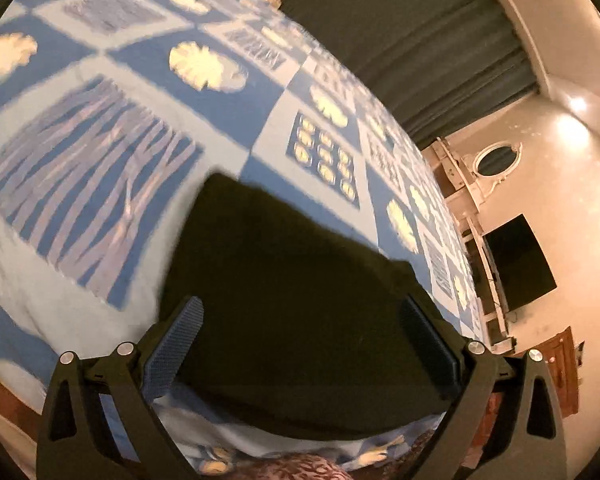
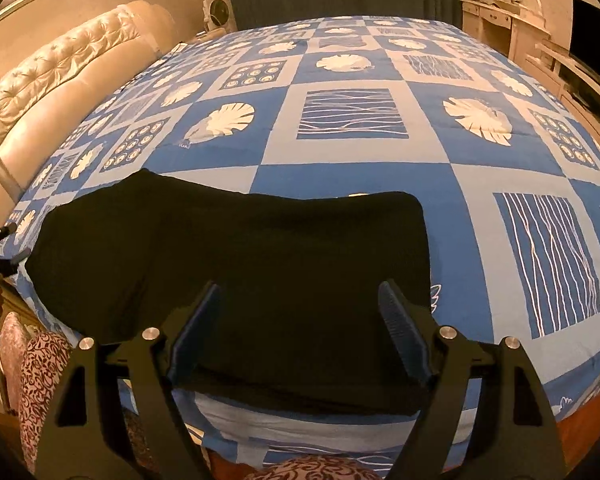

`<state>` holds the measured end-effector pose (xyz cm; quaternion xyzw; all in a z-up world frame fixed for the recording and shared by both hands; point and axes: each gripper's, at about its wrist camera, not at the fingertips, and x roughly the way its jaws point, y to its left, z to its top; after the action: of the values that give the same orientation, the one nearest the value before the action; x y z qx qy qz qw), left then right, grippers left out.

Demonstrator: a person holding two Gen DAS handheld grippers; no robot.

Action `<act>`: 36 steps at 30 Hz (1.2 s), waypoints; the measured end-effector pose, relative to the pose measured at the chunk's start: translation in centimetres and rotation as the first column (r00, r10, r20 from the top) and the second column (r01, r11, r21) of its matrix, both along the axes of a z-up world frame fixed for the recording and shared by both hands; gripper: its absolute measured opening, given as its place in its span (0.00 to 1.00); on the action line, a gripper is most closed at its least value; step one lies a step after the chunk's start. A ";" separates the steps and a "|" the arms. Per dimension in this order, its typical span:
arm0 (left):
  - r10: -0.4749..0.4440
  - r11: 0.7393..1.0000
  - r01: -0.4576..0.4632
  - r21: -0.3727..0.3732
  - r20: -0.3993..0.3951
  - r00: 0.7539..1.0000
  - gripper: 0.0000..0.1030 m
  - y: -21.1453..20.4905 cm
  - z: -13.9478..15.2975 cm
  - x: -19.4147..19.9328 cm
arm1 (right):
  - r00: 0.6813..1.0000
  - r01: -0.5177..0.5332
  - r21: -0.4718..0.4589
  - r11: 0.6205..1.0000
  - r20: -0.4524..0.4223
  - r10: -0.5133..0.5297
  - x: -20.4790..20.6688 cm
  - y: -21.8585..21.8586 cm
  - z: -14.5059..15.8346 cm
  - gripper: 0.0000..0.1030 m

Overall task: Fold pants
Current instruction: 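Grasp one end of the folded black pants with the left gripper and lift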

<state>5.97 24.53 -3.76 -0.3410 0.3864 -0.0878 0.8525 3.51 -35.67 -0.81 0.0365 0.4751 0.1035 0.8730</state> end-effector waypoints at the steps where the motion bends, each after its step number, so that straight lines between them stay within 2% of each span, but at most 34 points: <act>1: -0.003 1.000 0.003 0.014 0.006 1.000 0.95 0.2 0.3 0.2 | 1.000 0.004 0.003 1.000 -0.004 -0.004 0.0 -0.1 -0.1 0.78; 4: -0.010 1.000 0.011 0.025 -0.011 1.000 0.95 1.4 0.5 0.8 | 1.000 0.009 0.009 1.000 -0.011 -0.009 0.1 -0.2 -0.4 0.78; 8: 0.029 0.999 -0.028 0.017 -0.058 0.998 0.95 3.6 -0.3 1.5 | 1.000 0.003 0.011 1.000 -0.011 -0.002 0.2 -0.2 -0.6 0.79; 13: 0.059 0.996 -0.064 -0.055 -0.098 0.993 0.95 5.1 -2.1 2.0 | 1.000 -0.008 0.006 1.000 -0.028 0.008 0.3 0.2 -1.3 0.79; 16: 0.030 0.994 -0.041 -0.104 -0.104 0.994 0.95 5.0 -3.2 2.6 | 0.999 -0.010 0.006 1.000 -0.034 0.010 0.3 0.3 -1.5 0.79; 18: -0.017 0.980 -0.005 -0.199 -0.105 0.994 0.95 4.5 -4.5 3.3 | 0.999 -0.013 0.006 1.000 -0.037 0.013 0.3 0.5 -1.7 0.79; 20: -0.052 0.969 0.029 -0.246 -0.090 0.995 0.95 3.9 -5.0 3.8 | 0.999 -0.016 0.007 1.000 -0.041 0.016 0.3 0.5 -1.8 0.79; 22: -0.097 0.967 0.077 -0.244 -0.073 0.993 0.95 3.0 -4.9 4.2 | 0.999 -0.019 0.009 1.000 -0.045 0.019 0.3 0.7 -1.9 0.79; 26: -0.182 0.941 0.163 -0.296 -0.039 0.982 0.95 1.8 -4.9 4.9 | 0.998 -0.026 0.012 1.000 -0.051 0.027 0.2 0.9 -2.2 0.82; 29: -0.174 0.940 0.151 -0.304 -0.048 0.984 0.95 1.6 -5.0 5.2 | 0.998 -0.031 0.020 0.999 -0.050 0.032 0.2 1.0 -2.2 0.85; 32: -0.156 0.956 0.130 -0.263 -0.081 0.984 0.94 1.0 -4.9 5.3 | 0.998 -0.035 0.024 0.999 -0.050 0.036 0.1 1.2 -2.2 0.85; 34: -0.164 0.976 0.142 -0.167 -0.123 0.979 0.79 0.1 -4.8 5.5 | 0.998 -0.037 0.027 0.999 -0.053 0.038 0.1 1.3 -2.2 0.85; 35: -0.155 0.983 0.136 -0.125 -0.153 0.976 0.52 0.1 -5.0 5.5 | 0.998 -0.038 0.027 0.999 -0.052 0.039 0.1 1.3 -2.2 0.85; 36: -0.130 0.989 0.113 -0.098 -0.187 0.974 0.39 0.4 -5.3 5.4 | 0.998 -0.038 0.027 0.999 -0.053 0.039 0.1 1.3 -2.2 0.85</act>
<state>11.39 24.89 -9.09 -0.3604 0.4832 -0.1230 0.7883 3.60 -34.34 -3.02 0.0416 0.4974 0.1254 0.8574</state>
